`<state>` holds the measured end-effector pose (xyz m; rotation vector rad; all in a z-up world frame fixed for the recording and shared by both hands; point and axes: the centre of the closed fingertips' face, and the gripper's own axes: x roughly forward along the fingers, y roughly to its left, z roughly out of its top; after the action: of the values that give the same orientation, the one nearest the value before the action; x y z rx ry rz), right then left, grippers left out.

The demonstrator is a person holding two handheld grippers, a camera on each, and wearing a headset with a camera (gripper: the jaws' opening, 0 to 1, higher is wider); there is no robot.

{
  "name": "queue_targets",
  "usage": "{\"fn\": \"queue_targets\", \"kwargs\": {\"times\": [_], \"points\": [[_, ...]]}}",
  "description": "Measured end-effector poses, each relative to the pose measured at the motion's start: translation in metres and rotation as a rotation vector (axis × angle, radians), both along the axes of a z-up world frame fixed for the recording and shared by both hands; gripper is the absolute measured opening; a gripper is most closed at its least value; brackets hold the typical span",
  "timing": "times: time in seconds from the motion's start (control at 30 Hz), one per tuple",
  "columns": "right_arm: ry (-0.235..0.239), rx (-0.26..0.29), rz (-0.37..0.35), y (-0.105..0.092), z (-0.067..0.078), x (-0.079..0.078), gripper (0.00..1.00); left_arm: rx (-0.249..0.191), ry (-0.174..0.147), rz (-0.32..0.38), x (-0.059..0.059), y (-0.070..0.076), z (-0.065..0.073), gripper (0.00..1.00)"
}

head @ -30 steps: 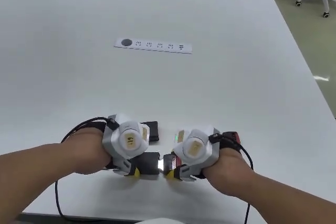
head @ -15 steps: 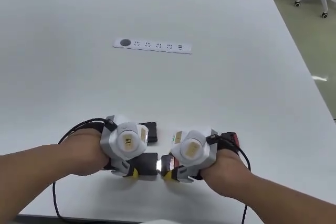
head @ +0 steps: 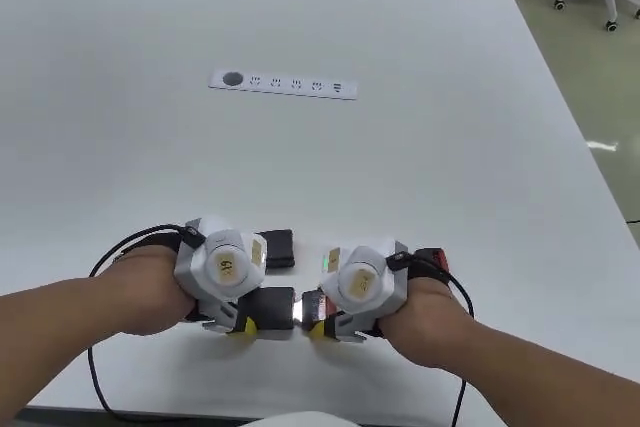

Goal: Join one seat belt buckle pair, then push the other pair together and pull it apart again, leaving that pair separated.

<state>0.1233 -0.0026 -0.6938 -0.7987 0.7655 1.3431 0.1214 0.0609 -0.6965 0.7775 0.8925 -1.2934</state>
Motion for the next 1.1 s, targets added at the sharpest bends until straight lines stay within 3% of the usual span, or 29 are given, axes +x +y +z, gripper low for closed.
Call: {"fn": "queue_targets", "kwargs": {"times": [0.63, 1.1], "points": [[0.006, -0.014, 0.0, 0.0013, -0.0051, -0.0004, 0.32, 0.012, 0.005, 0.013, -0.0009, -0.0005, -0.0011, 0.32], [0.032, -0.077, -0.017, 0.0034, -0.0067, -0.0005, 0.34, 0.049, 0.011, 0.041, -0.0033, -0.0001, -0.0006, 0.33]]}}
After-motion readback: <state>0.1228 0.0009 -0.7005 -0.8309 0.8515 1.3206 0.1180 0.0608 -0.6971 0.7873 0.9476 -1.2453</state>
